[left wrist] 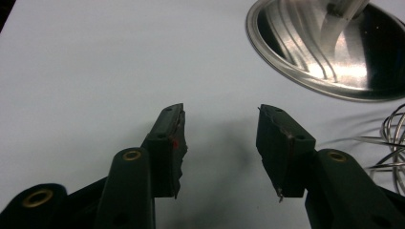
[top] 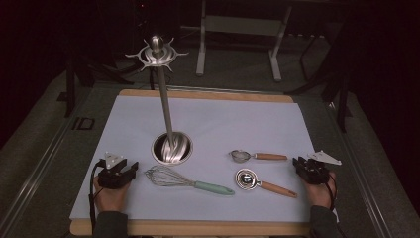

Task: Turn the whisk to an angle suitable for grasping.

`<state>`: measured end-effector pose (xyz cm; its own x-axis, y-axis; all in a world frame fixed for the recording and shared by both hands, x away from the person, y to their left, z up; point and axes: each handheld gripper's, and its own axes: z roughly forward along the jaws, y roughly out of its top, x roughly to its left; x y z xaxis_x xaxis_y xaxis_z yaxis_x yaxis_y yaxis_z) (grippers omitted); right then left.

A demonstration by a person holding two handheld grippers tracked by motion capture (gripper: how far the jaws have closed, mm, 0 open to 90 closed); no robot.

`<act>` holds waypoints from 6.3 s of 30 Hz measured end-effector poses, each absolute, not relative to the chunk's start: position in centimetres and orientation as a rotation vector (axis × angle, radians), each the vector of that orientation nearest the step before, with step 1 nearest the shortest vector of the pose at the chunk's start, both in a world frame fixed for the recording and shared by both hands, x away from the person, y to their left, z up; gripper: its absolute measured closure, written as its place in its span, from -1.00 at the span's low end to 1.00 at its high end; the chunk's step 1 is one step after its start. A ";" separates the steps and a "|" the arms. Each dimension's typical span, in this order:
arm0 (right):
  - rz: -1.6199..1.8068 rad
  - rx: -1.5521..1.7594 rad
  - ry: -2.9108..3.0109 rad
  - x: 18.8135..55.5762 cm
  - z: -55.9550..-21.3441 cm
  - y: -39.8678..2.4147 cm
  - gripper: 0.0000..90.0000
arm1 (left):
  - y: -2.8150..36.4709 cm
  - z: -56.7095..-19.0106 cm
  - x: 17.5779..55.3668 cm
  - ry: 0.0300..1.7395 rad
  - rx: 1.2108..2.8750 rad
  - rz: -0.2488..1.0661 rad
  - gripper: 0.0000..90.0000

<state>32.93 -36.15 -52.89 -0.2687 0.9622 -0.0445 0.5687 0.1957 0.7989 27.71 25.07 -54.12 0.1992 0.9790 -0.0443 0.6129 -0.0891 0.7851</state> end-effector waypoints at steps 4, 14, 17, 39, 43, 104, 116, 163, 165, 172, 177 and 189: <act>0.898 1.390 1.983 32.8 -52.5 -35.2 0.55 | 25.0 -54.1 27.7 1.511 1.783 0.701 0.22; 0.966 1.321 2.101 32.1 -51.2 -33.3 0.64 | 24.7 -54.1 27.5 1.487 1.804 0.731 0.27; 0.992 1.295 2.155 31.8 -50.8 -32.8 0.72 | 24.5 -54.1 27.6 1.470 1.831 0.722 0.26; 1.132 0.972 2.471 29.5 -49.2 -26.7 0.99 | 24.6 -54.1 27.5 1.447 1.828 0.710 0.26; 1.132 0.926 2.485 28.7 -49.3 -25.6 1.00 | 24.6 -54.1 27.5 1.444 1.830 0.702 0.26; 1.011 0.901 2.671 30.8 -52.5 -15.3 1.00 | 25.0 -53.7 25.9 1.380 1.863 0.626 0.75; 0.940 0.923 2.665 33.6 -52.1 -13.0 1.00 | 25.0 -53.4 24.8 1.337 1.907 0.596 0.87; 1.010 0.980 2.583 36.5 -49.2 -12.3 1.00 | 22.1 -53.6 23.8 1.142 2.093 0.509 0.90; 1.015 0.981 2.579 36.4 -49.1 -12.6 1.00 | 22.1 -53.5 23.8 1.132 2.093 0.499 0.90; 1.043 0.996 2.546 35.9 -48.5 -14.0 1.00 | 21.1 -53.4 23.7 1.063 2.120 0.479 0.88; 1.049 1.018 2.530 35.6 -48.4 -15.2 1.00 | 20.2 -53.4 23.6 1.023 2.127 0.455 0.87; 1.045 1.068 2.491 35.8 -48.2 -17.6 1.00 | 16.5 -53.3 22.8 0.870 2.168 0.390 0.87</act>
<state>35.83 -17.60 -48.24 -0.7056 0.7062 0.0595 0.5373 0.4783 0.6946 22.77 16.47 -53.31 0.7222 0.6917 0.0019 0.4620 -0.4844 0.7429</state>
